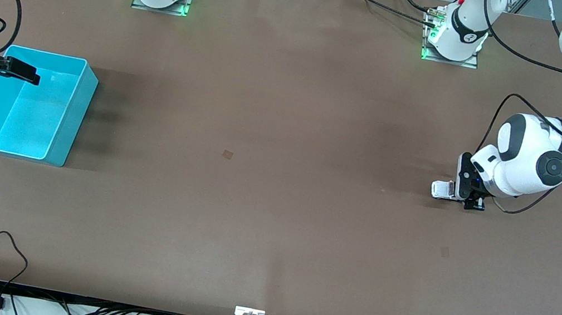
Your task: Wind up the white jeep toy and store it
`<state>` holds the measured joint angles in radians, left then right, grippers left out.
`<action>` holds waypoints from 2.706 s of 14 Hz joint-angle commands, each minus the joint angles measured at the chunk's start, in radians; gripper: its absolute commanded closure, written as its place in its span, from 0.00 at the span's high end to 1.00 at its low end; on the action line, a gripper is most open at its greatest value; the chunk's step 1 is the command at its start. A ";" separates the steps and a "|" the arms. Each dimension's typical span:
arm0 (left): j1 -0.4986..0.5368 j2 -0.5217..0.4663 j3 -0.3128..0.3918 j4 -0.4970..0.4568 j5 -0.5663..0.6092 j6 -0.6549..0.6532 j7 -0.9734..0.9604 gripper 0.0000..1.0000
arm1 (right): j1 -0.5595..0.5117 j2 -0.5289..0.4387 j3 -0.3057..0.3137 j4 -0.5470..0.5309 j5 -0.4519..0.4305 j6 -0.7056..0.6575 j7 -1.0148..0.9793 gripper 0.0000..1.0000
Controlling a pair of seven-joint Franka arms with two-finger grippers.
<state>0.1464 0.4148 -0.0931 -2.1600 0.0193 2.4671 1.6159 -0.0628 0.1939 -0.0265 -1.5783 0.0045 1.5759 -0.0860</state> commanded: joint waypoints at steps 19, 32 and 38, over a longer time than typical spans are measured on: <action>0.012 0.021 -0.014 -0.004 -0.022 0.007 0.042 0.30 | -0.043 0.081 -0.007 0.009 -0.020 -0.002 0.006 1.00; 0.025 0.041 -0.016 0.006 -0.007 0.007 0.045 0.23 | -0.023 0.102 -0.007 0.009 -0.029 0.058 0.009 1.00; 0.064 0.067 -0.014 0.035 -0.007 0.007 0.068 0.23 | -0.023 0.102 -0.009 0.009 -0.051 0.056 0.009 1.00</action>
<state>0.1785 0.4187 -0.1007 -2.1558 0.0191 2.4668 1.6384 -0.0884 0.2948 -0.0367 -1.5796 -0.0266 1.6348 -0.0856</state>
